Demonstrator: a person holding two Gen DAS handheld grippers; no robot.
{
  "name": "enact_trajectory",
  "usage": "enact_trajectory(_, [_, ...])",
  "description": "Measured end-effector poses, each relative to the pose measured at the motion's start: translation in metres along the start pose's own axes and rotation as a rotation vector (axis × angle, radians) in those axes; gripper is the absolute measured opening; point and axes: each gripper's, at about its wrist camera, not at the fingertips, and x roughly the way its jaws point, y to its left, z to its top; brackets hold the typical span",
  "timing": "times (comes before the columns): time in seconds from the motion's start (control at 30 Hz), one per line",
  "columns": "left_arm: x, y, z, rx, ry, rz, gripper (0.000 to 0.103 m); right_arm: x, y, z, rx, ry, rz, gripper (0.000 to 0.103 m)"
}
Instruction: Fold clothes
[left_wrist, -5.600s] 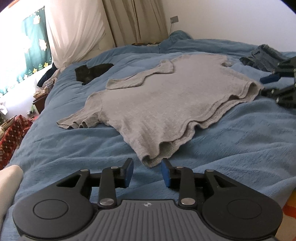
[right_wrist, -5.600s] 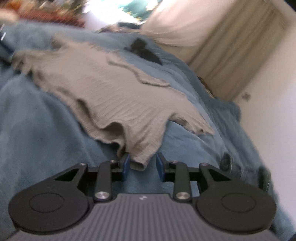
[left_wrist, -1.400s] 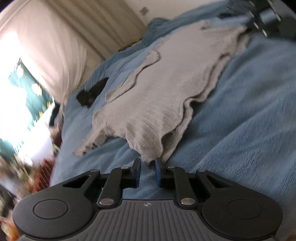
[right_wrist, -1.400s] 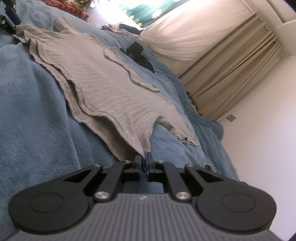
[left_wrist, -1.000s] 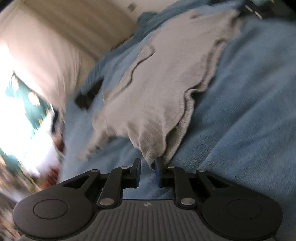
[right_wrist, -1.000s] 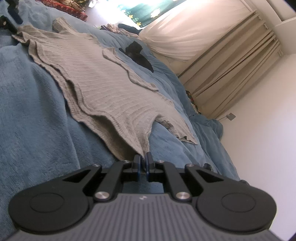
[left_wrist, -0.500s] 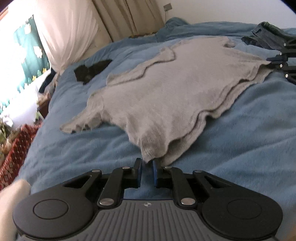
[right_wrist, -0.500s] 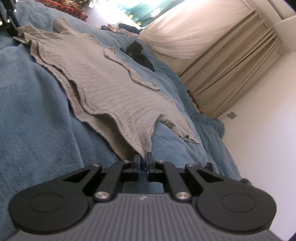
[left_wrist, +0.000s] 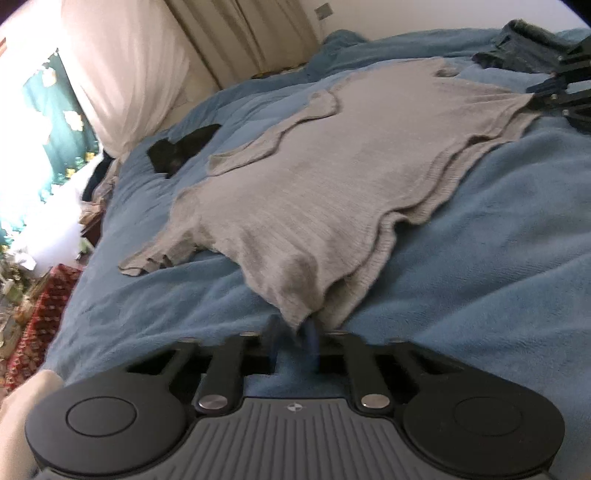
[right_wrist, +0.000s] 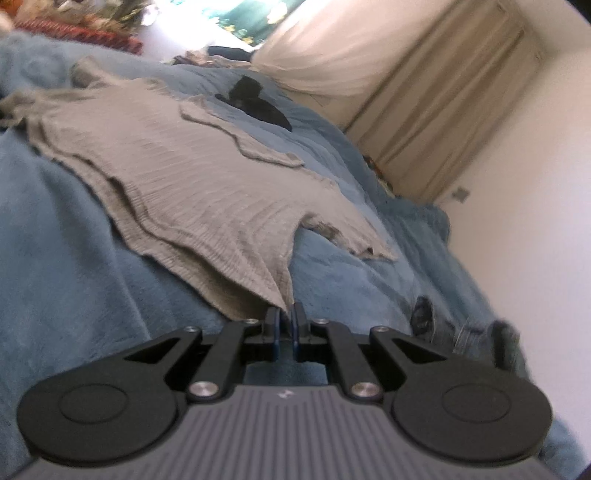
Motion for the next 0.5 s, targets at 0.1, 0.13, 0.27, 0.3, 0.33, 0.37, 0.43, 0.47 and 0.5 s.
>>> enact_trajectory(0.1, [-0.014, 0.012, 0.003, -0.038, -0.041, 0.023, 0.003, -0.006, -0.017, 0.003, 0.081, 0.000, -0.032, 0.002])
enact_trajectory(0.13, [-0.021, 0.017, 0.003, -0.041, -0.057, 0.046, 0.003, -0.008, -0.026, 0.003, 0.120, 0.007, -0.030, 0.002])
enact_trajectory(0.27, [-0.048, 0.043, 0.002, -0.090, -0.087, 0.082, 0.003, -0.020, -0.060, 0.003, 0.270, 0.016, -0.014, 0.002])
enact_trajectory(0.3, [-0.052, 0.048, 0.000, -0.111, -0.088, 0.081, 0.003, -0.024, -0.066, 0.003, 0.301, 0.013, -0.004, 0.002])
enact_trajectory(0.33, [-0.055, 0.052, -0.001, -0.127, -0.090, 0.082, 0.003, -0.028, -0.071, 0.004, 0.331, 0.010, 0.006, 0.002])
enact_trajectory(0.37, [-0.057, 0.054, -0.003, -0.137, -0.089, 0.086, 0.003, -0.031, -0.074, 0.004, 0.359, 0.011, 0.019, 0.002])
enact_trajectory(0.43, [-0.051, 0.054, -0.010, -0.152, -0.064, 0.083, 0.003, -0.029, -0.080, 0.001, 0.401, 0.031, 0.047, 0.002])
enact_trajectory(0.47, [-0.044, 0.054, -0.015, -0.163, -0.040, 0.069, 0.003, -0.023, -0.080, 0.000, 0.400, 0.052, 0.054, 0.002])
enact_trajectory(0.5, [-0.036, 0.052, -0.020, -0.165, -0.016, 0.054, 0.003, -0.014, -0.078, -0.003, 0.392, 0.083, 0.057, 0.002])
